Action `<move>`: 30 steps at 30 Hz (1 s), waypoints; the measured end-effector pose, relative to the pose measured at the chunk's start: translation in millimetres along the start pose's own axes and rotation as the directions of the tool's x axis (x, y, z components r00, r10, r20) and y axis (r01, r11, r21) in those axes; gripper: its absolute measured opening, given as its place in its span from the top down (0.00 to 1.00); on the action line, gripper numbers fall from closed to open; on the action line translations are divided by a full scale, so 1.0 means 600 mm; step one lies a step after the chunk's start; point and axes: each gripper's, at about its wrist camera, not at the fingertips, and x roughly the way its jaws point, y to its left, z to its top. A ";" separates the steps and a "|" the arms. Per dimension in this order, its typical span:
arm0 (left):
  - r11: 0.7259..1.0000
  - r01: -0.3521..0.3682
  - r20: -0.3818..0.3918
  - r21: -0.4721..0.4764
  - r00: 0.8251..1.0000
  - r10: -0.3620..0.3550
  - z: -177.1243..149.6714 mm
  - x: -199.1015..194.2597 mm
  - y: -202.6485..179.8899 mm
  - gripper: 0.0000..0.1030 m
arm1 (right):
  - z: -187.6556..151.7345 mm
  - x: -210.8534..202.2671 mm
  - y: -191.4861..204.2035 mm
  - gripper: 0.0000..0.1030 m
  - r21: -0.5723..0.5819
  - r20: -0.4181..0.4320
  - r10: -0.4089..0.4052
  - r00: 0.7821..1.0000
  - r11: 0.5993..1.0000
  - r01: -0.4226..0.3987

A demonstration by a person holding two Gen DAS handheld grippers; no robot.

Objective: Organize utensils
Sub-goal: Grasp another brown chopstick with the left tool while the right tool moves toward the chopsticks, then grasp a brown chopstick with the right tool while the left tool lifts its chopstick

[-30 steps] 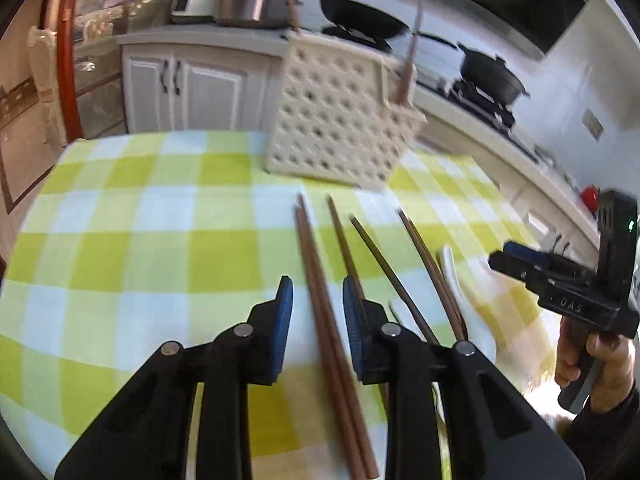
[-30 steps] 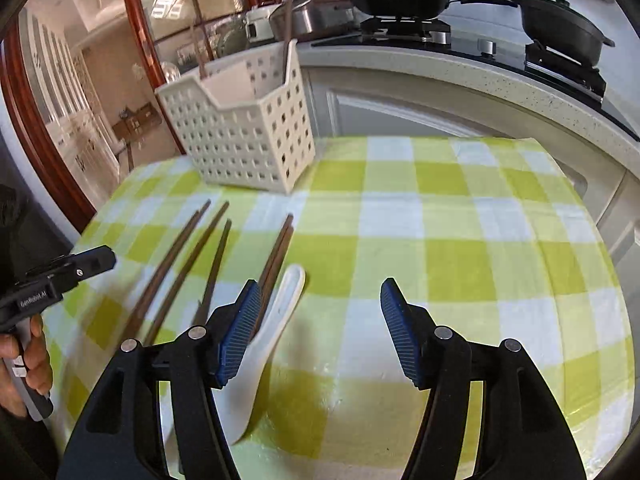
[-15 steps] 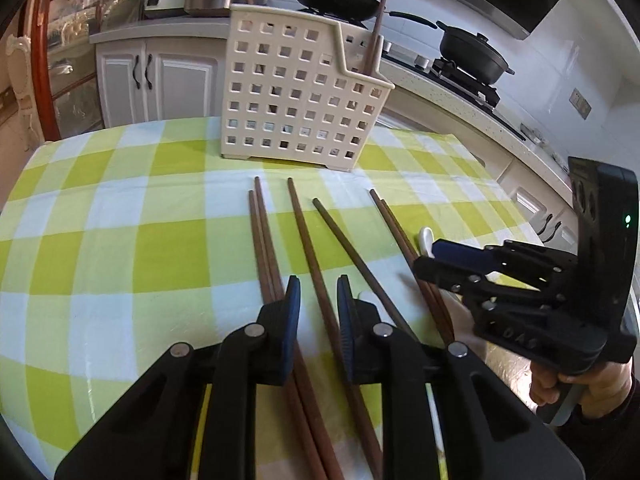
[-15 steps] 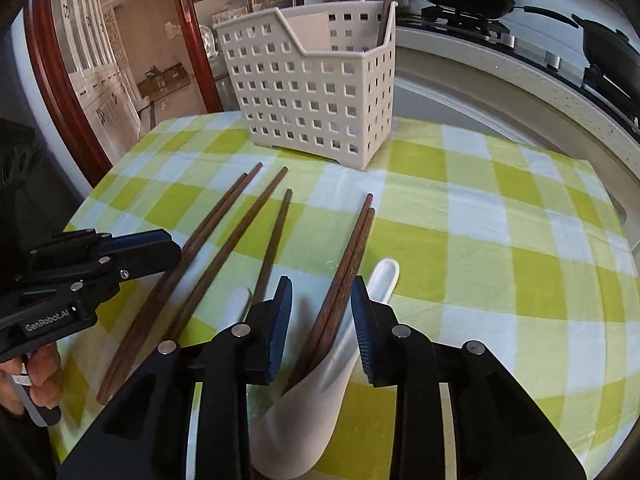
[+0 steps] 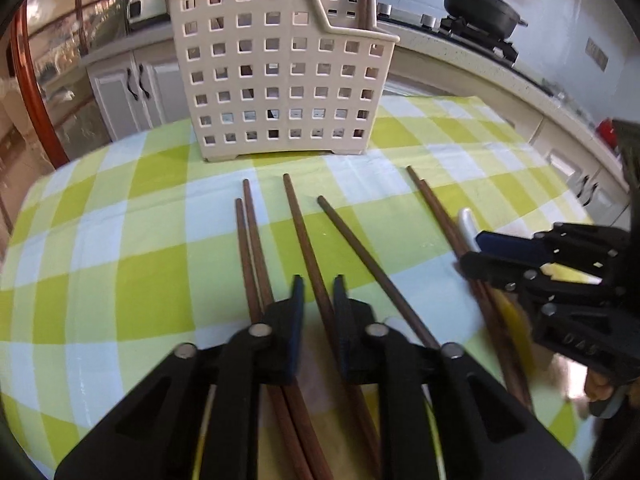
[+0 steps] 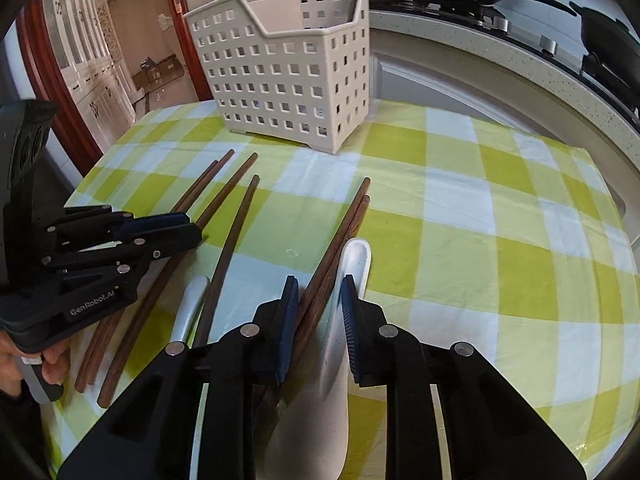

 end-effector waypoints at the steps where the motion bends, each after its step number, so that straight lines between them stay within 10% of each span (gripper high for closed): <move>1: 1.000 -0.002 0.001 0.002 1.000 0.002 0.000 0.000 -0.001 0.92 | 0.001 0.000 -0.002 0.81 0.004 0.000 -0.003 1.000 1.000 0.003; 13: 0.984 0.140 0.079 -0.110 0.988 -0.131 -0.007 -0.053 0.029 0.94 | 0.011 -0.038 0.022 0.81 0.009 0.051 0.067 0.996 0.998 -0.068; 30: 0.961 0.169 0.156 -0.219 0.978 -0.136 -0.019 -0.099 0.084 0.94 | 0.056 0.047 0.097 0.80 -0.058 -0.061 0.057 0.997 0.996 -0.061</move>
